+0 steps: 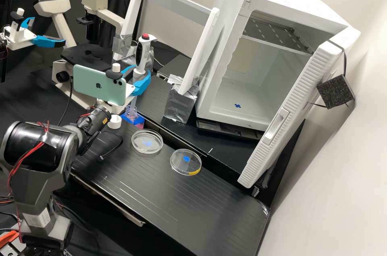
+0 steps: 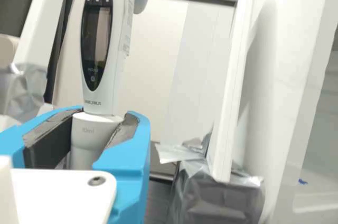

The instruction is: Use the pipette

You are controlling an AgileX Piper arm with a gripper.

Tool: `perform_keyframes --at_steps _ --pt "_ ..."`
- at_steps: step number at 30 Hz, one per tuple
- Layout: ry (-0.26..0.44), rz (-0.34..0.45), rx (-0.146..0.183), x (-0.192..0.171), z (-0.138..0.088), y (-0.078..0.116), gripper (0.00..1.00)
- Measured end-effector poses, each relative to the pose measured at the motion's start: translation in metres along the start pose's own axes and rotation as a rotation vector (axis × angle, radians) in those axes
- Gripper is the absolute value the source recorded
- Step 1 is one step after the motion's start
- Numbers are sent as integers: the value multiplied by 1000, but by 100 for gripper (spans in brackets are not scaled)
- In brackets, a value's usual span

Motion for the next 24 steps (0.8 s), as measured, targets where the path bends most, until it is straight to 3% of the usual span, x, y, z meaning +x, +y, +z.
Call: perform_keyframes --at_steps 11,24 --pt "77 62 24 -3 -20 33 0" --pt "78 50 31 -9 -24 52 0"
